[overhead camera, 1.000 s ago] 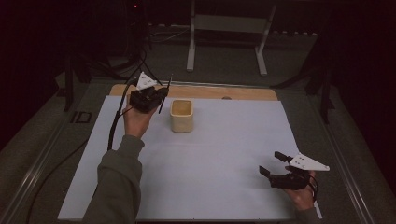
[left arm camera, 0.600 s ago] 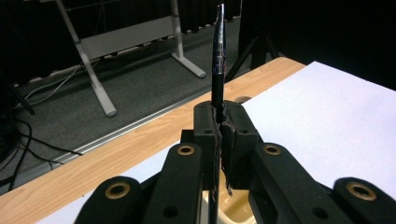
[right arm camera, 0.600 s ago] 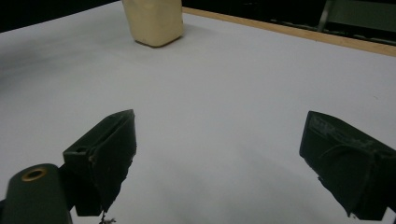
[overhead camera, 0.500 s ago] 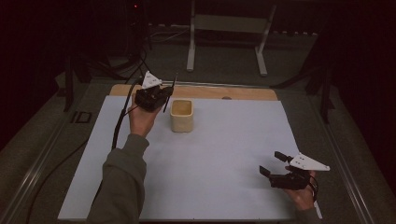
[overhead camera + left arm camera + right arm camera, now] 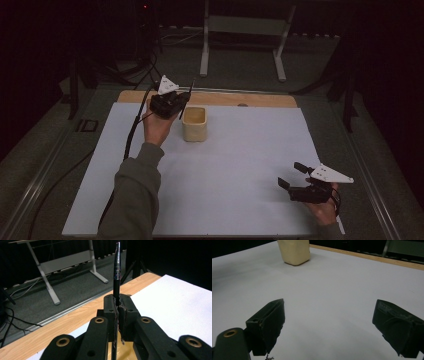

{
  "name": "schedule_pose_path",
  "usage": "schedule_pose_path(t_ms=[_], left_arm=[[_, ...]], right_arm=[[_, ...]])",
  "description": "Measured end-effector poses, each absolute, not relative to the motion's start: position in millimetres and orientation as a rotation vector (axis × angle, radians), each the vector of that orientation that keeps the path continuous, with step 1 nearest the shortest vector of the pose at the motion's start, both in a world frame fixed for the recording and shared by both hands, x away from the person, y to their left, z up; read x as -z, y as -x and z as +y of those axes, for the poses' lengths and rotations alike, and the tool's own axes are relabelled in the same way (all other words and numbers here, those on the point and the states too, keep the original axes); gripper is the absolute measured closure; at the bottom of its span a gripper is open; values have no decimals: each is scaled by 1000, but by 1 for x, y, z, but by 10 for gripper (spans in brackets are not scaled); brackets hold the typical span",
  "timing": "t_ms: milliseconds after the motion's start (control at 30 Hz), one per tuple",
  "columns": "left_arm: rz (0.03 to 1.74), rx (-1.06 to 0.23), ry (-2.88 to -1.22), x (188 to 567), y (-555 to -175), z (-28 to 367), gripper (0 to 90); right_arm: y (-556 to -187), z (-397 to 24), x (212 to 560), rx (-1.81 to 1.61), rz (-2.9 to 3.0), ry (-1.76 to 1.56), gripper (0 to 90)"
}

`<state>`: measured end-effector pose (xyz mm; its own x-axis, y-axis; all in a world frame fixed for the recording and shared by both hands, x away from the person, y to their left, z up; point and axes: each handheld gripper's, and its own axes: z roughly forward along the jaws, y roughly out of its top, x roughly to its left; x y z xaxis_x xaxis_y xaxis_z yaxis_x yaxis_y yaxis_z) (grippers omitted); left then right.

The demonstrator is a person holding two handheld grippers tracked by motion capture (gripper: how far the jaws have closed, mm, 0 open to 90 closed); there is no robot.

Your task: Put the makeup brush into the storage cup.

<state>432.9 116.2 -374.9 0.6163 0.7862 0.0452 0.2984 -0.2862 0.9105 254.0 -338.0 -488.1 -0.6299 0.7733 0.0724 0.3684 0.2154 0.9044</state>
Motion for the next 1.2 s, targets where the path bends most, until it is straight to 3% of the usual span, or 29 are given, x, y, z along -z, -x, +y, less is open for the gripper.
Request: schedule_pose_path(t_ms=[1200], left_arm=[[863, -581, -1804, 387, -437, 99, 862]], right_arm=[[-254, -339, 488, -1393, 2099, -1058, 108]])
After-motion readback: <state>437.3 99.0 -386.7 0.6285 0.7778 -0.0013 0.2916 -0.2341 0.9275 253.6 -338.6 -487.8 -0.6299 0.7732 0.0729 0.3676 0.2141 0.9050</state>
